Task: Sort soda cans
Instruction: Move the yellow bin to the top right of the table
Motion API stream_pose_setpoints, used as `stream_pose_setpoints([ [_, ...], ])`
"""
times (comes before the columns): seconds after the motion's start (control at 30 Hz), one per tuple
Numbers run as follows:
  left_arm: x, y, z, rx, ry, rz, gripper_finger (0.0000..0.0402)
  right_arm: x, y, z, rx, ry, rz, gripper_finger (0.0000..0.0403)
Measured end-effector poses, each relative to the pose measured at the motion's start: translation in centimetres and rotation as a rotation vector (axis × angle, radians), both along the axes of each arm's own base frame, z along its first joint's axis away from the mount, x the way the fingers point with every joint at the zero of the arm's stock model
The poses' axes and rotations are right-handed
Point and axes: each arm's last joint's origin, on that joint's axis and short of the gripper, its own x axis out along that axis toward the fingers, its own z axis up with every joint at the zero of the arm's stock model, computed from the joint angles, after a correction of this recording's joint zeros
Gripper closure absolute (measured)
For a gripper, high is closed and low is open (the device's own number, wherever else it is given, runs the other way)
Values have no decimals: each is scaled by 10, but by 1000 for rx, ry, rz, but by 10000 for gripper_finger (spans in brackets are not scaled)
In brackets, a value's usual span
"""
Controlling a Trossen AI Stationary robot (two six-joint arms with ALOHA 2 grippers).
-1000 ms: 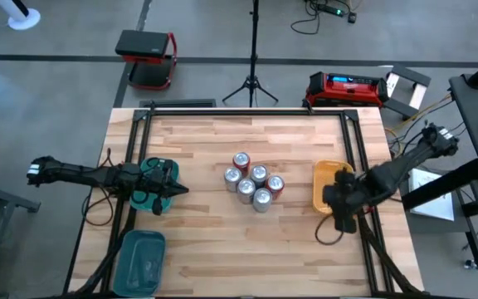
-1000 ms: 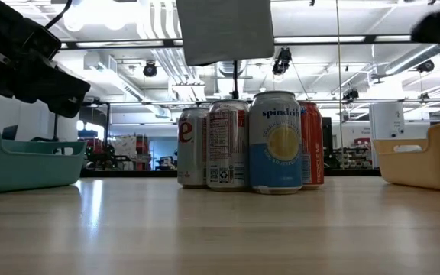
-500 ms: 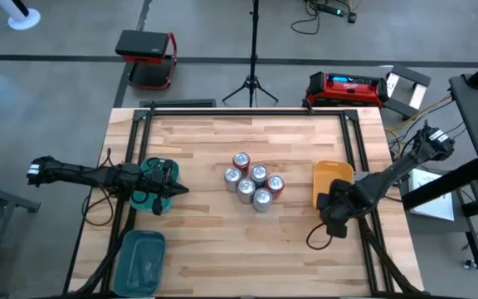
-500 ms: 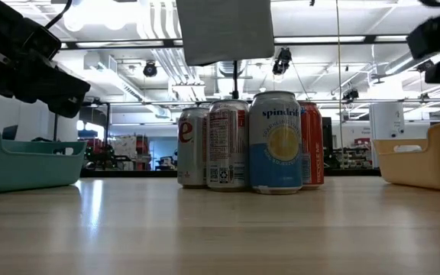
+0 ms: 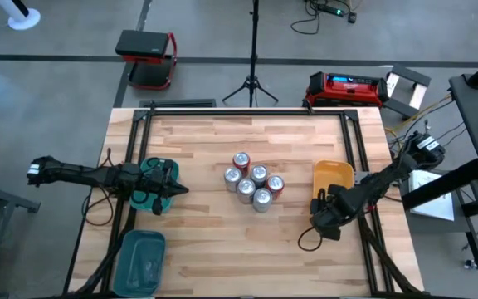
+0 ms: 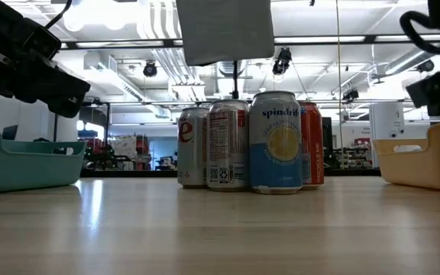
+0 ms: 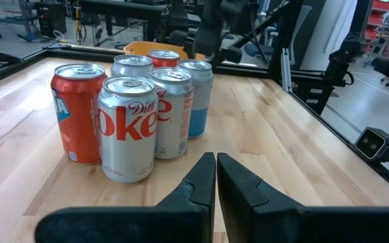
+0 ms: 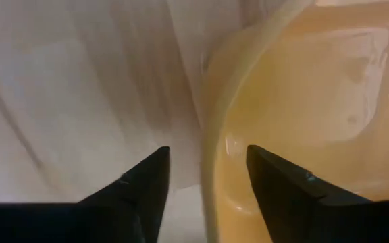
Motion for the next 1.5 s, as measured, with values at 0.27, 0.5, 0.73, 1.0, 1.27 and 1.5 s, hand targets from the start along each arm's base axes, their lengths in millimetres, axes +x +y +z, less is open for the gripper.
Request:
stream_pose_setpoints([
  [0.27,0,0,0,0,0,0,402,6,-2,5,43,0,-36,381],
  [0.5,0,0,0,0,0,0,402,29,-16,47,60,-34,-37,393],
  [0.73,0,0,0,0,0,0,402,58,-72,86,-16,-111,-143,394],
  [1.0,0,0,0,0,0,0,402,85,-143,92,-63,-137,-94,394],
  [1.27,0,0,0,0,0,0,402,125,-175,61,-77,37,312,394],
  [1.5,0,0,0,0,0,0,402,144,-210,39,-21,82,407,394],
])
